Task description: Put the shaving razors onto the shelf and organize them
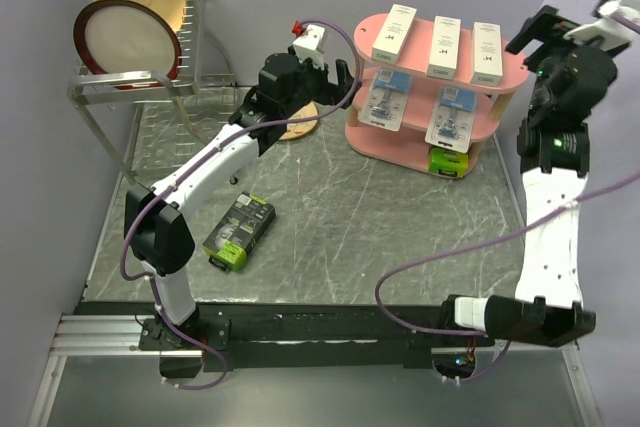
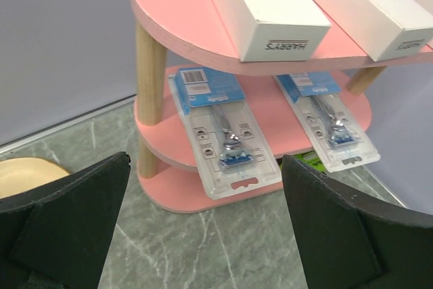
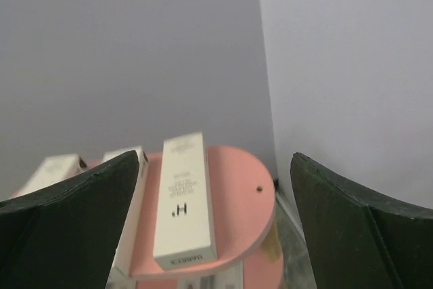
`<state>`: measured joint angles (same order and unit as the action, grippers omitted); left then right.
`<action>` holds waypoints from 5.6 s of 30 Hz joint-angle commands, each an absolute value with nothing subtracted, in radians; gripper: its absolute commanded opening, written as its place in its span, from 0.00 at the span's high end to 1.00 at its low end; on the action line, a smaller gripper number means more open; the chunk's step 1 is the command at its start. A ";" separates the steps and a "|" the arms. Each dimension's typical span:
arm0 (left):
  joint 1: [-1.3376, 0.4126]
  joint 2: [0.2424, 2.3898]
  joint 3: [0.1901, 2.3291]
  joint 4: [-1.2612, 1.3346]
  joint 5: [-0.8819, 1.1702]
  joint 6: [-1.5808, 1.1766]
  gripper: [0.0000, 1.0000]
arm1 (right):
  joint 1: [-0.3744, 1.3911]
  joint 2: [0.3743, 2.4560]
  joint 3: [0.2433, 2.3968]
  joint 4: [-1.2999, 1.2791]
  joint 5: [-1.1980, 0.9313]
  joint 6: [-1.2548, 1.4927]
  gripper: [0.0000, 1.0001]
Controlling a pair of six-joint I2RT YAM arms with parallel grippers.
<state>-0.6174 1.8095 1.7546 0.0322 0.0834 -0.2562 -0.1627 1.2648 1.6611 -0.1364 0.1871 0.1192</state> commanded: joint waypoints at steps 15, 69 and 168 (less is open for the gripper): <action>-0.607 1.759 1.753 0.057 0.040 -0.227 0.01 | -0.115 1.445 1.671 -0.241 0.081 0.083 0.00; -0.594 1.807 1.779 0.051 0.094 -0.290 0.01 | -0.095 1.448 1.621 -0.229 0.209 0.090 0.32; -0.181 1.546 0.929 -0.696 0.402 0.578 0.52 | 0.703 1.585 1.164 -0.109 -0.380 0.351 0.00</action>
<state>-0.1375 1.4525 0.9226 -0.7219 0.3439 0.5369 0.6907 1.5692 1.1530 -0.1532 -0.3763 0.2672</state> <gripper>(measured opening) 0.554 0.999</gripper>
